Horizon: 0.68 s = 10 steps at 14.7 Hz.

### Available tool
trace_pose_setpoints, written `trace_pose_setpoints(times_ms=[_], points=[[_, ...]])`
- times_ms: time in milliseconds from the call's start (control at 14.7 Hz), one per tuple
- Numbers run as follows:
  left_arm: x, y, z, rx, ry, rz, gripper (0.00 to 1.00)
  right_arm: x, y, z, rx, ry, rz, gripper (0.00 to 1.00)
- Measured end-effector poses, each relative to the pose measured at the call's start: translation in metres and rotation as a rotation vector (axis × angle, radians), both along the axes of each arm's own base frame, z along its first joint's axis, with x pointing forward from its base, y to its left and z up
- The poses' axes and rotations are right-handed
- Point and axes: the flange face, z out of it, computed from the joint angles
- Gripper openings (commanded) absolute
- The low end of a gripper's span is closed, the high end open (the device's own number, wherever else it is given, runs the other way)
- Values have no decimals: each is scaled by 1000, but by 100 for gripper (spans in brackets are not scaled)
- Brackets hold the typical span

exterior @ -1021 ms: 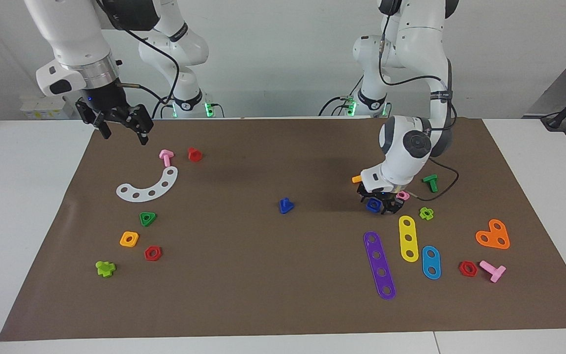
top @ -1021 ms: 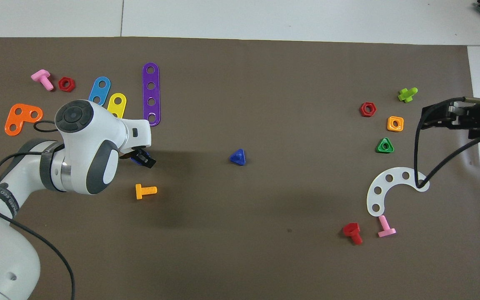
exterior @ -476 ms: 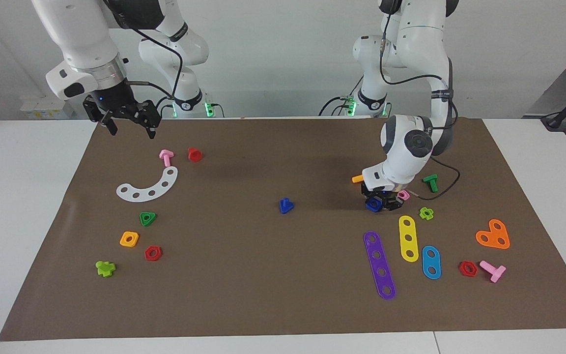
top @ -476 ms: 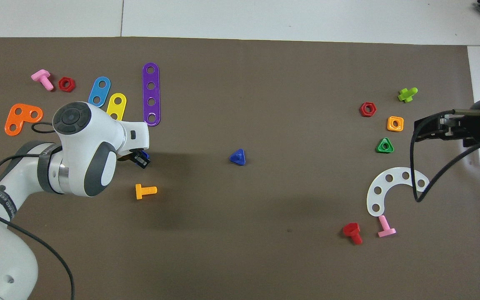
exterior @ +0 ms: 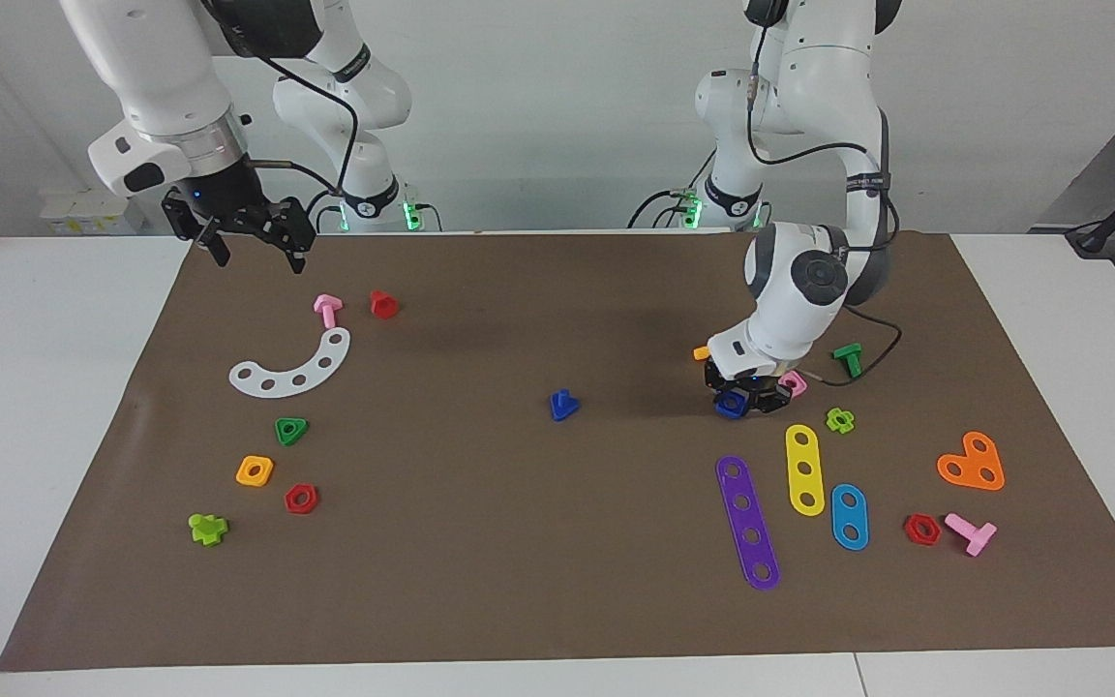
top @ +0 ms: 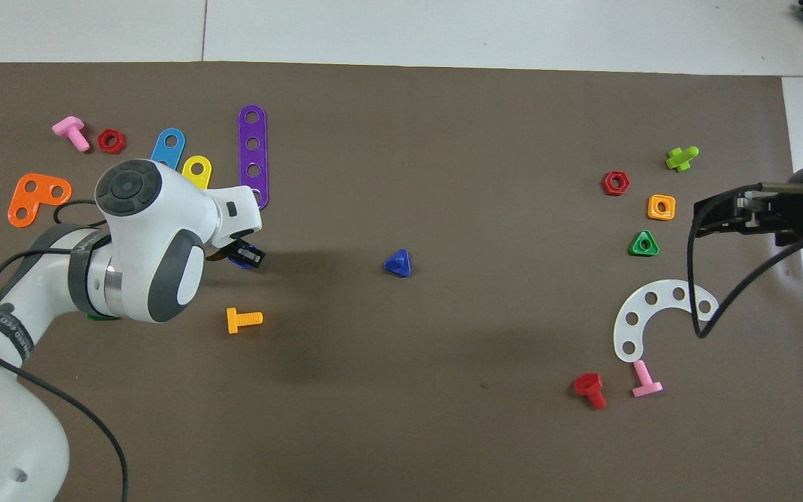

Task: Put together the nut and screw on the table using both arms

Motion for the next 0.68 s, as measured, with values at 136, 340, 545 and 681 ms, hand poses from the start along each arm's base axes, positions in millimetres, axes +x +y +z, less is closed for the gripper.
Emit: trace_pose_setpoints(times_ms=[136, 340, 545, 681], points=[[4, -29, 24, 2, 13, 131, 0, 0, 0, 0, 0, 0, 0, 100], [1, -82, 45, -34, 21, 324, 0, 0, 0, 0, 0, 0, 0, 100], [-11, -139, 52, -69, 38, 436, 0, 0, 0, 0, 0, 0, 0, 100], [-18, -177, 56, -89, 46, 479, 0, 0, 0, 0, 0, 0, 0, 100]])
